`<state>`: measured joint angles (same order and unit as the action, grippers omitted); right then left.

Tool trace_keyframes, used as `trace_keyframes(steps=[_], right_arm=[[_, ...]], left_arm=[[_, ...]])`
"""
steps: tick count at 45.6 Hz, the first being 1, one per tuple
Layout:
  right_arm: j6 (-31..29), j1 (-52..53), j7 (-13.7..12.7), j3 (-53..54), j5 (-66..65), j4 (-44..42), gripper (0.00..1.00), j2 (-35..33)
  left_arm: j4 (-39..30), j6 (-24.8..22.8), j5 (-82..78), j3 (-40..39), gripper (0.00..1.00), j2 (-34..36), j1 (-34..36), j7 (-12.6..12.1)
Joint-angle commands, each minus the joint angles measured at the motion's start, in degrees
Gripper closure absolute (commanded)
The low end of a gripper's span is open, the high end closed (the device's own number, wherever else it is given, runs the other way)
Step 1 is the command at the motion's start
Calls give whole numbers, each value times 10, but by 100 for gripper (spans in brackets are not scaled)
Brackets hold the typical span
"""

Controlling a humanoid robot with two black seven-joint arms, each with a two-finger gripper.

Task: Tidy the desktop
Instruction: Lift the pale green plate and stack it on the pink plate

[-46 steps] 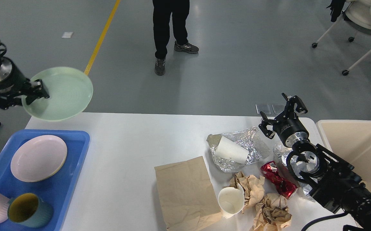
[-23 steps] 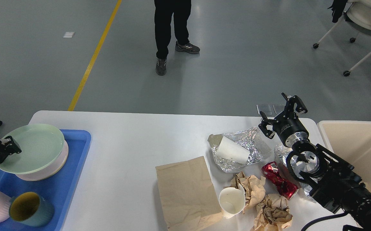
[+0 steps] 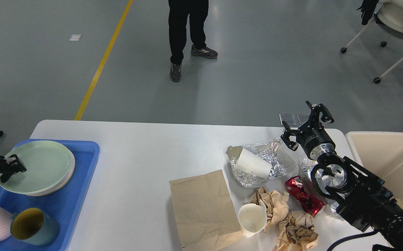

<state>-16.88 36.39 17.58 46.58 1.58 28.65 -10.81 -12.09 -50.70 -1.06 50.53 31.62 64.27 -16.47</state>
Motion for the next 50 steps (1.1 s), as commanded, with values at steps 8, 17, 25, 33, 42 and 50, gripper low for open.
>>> trace_keyframes(steps=[8,17,25,33,42,50], right_arm=[[0,0,0,0,0,0,0,0],[0,0,0,0,0,0,0,0],[0,0,0,0,0,0,0,0],[0,0,0,0,0,0,0,0],[0,0,0,0,0,0,0,0],[0,0,0,0,0,0,0,0]], left_arm=[[15,41,0,0,100,-12,-20,-2],[33,78,0,0,100,-11,-36,-3],[75,82,0,0,100,-21,-50,-2],[80,88,-2,0,98,-39,-55,-3],[80,117,-4,0,87,-57,-63,-4],[80,136,-4,0,73,-64,-67,-4]])
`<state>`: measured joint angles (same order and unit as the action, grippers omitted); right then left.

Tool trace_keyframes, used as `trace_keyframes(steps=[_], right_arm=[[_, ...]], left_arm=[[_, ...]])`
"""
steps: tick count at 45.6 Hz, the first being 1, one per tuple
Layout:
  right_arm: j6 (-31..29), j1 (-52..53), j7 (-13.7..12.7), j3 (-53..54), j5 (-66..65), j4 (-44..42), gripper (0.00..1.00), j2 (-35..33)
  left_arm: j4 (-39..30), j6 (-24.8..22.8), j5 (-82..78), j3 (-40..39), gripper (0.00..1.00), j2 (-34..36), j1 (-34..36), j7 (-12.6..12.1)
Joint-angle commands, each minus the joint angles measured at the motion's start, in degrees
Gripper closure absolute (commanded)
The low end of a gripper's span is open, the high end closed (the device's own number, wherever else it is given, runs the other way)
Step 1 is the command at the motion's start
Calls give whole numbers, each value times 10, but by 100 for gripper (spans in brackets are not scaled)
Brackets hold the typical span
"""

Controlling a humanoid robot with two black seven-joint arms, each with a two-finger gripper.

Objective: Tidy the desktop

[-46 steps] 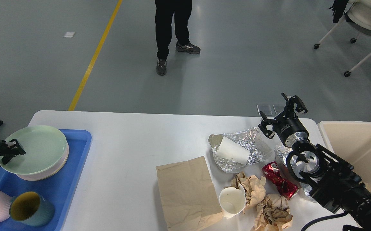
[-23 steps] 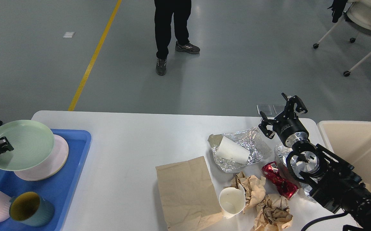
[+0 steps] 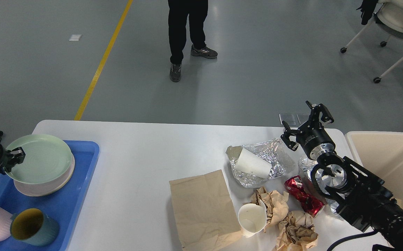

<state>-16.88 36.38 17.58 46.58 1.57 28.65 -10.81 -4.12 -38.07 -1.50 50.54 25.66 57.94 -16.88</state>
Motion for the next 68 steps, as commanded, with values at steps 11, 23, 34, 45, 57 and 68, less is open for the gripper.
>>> trace_keyframes(steps=[11,23,34,45,57,68], right_arm=[[0,0,0,0,0,0,0,0],[0,0,0,0,0,0,0,0],[0,0,0,0,-1,0,0,0],[0,0,0,0,0,0,0,0],[0,0,0,0,0,0,0,0],[0,0,0,0,0,0,0,0]], left_arm=[[-1,17,-1,0,53,-6,-3,1],[-4,35,1,-18,4,-4,33,10],[-6,46,4,-89,4,0,103,11],[0,62,32,-272,4,-15,107,13],[10,86,62,-461,4,-38,53,85],[10,89,69,-597,4,-47,35,120]])
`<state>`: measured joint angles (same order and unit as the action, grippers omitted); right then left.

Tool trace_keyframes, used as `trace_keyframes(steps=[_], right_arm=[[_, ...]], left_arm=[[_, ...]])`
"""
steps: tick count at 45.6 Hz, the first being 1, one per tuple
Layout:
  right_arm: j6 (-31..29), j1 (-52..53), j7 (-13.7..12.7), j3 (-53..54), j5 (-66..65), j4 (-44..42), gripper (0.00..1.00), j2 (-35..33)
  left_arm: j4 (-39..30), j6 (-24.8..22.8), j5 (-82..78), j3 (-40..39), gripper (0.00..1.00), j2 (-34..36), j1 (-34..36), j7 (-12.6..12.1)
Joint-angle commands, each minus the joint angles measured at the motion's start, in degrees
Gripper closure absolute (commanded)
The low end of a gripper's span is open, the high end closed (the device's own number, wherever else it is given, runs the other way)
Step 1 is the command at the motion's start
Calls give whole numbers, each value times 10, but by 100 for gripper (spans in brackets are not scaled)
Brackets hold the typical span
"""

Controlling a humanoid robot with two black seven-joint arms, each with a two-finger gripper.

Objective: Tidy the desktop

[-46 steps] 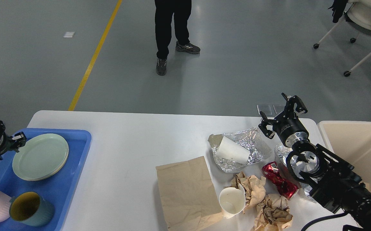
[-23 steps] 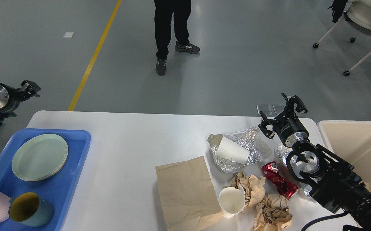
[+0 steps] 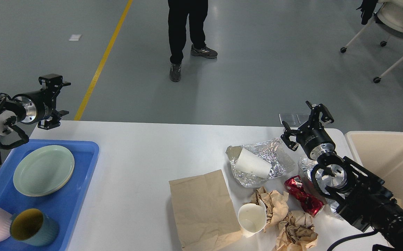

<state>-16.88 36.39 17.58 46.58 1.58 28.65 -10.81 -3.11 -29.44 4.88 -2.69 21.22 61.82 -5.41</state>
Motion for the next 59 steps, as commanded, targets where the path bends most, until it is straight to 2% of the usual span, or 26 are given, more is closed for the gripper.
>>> trace_keyframes(steps=[1,16,27,32,59], right_arm=[[0,0,0,0,0,0,0,0],[0,0,0,0,0,0,0,0],[0,0,0,0,0,0,0,0],[0,0,0,0,0,0,0,0],[0,0,0,0,-1,0,0,0]], left_arm=[[-1,3,5,-80,4,-2,-4,4],[-1,46,5,-340,4,-10,-1,8],[-1,92,5,-463,4,-36,1,8],[-1,111,5,-485,4,-39,-2,9],[-8,103,4,-476,4,-41,3,7]])
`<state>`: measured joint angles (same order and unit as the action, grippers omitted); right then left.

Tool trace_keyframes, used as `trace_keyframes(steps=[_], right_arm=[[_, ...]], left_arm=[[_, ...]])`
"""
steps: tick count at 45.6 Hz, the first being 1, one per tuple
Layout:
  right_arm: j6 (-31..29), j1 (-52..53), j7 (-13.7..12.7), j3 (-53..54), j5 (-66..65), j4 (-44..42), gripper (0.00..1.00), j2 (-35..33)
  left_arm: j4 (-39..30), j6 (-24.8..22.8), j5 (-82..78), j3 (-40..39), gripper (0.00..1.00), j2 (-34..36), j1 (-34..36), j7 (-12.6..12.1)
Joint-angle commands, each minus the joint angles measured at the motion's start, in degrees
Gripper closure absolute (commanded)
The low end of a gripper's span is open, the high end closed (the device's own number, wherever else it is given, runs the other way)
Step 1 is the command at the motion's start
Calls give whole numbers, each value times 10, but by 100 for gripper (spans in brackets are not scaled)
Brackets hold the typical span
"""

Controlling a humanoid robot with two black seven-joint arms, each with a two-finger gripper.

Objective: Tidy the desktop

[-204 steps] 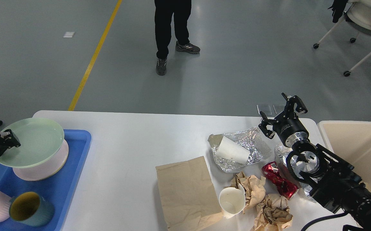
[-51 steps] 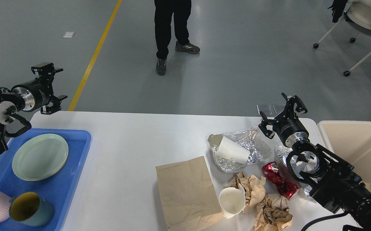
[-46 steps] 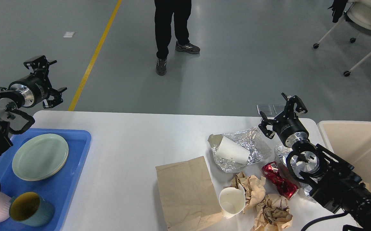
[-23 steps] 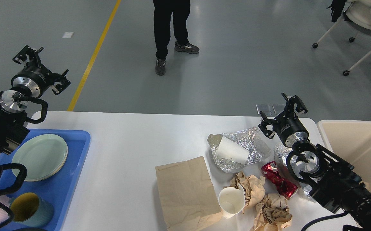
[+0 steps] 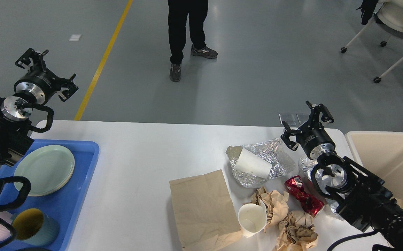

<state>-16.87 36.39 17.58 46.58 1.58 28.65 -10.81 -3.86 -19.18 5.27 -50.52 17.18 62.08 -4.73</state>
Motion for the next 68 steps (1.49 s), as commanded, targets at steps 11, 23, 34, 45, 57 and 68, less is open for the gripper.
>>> trace_keyframes(steps=[11,23,34,45,57,68], right_arm=[[0,0,0,0,0,0,0,0],[0,0,0,0,0,0,0,0],[0,0,0,1,0,0,0,0],[0,0,0,0,0,0,0,0],[0,0,0,0,0,0,0,0],[0,0,0,0,0,0,0,0]], left_arm=[[0,0,-4,4,4,0,-6,2],[0,0,-6,5,4,-7,-32,2],[-1,-2,-6,4,4,-30,-39,10],[-1,-2,-7,4,4,-81,-77,142],[-1,-6,-4,4,4,-99,-97,246],[-1,-51,-5,19,4,-104,-114,241]])
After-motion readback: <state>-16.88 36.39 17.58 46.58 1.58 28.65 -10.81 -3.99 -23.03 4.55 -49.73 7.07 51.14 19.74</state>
